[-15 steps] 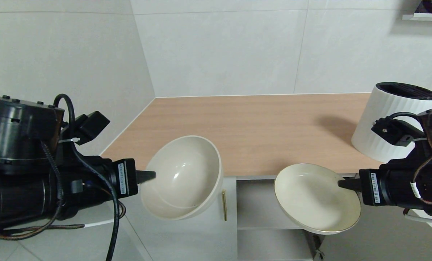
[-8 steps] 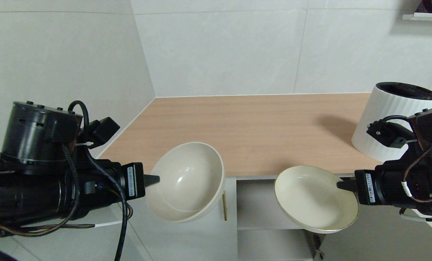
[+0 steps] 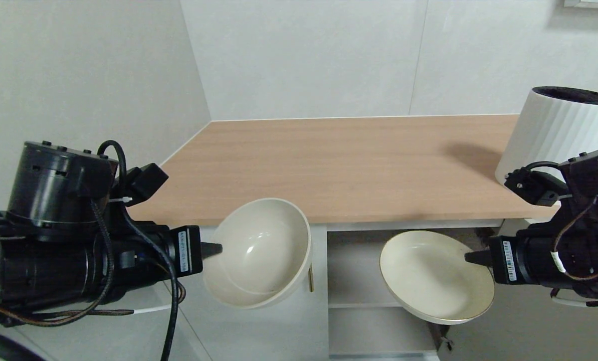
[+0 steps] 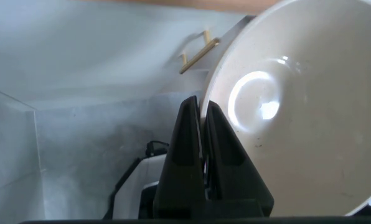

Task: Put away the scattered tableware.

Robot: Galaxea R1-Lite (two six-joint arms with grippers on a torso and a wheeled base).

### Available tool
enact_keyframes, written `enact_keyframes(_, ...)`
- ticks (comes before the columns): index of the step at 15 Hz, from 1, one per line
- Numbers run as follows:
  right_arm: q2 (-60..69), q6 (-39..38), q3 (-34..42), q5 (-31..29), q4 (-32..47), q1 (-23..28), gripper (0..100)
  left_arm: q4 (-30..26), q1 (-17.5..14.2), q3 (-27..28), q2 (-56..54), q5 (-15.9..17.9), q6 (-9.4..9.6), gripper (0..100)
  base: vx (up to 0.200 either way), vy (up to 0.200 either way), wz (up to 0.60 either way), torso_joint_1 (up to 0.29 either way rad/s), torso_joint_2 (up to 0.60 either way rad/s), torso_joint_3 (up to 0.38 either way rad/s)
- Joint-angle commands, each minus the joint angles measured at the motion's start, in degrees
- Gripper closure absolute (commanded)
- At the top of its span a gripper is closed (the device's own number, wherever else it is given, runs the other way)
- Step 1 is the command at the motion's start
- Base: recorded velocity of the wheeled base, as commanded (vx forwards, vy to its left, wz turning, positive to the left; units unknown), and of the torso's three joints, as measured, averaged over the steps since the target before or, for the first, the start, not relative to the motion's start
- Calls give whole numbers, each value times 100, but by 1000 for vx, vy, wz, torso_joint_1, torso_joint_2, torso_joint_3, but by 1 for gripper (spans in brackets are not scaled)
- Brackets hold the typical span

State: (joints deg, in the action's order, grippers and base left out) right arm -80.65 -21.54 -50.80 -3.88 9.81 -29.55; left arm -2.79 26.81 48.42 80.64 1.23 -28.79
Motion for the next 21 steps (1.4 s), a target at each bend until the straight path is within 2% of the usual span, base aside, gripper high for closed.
enact_keyframes(1,-21,1,0,1,3,-7,100,-2,0,1,13,0,-3,100,0,0,0,-188,476,266)
enact_keyframes(13,-65,10,26,1,3,-7,100,-2,35,-8,92,0,-3,100,0,0,0,-142,455,310)
enact_keyframes(21,-249,10,17,1,3,2,100,-2,44,-8,162,0,-3,100,0,0,0,-12,64,45)
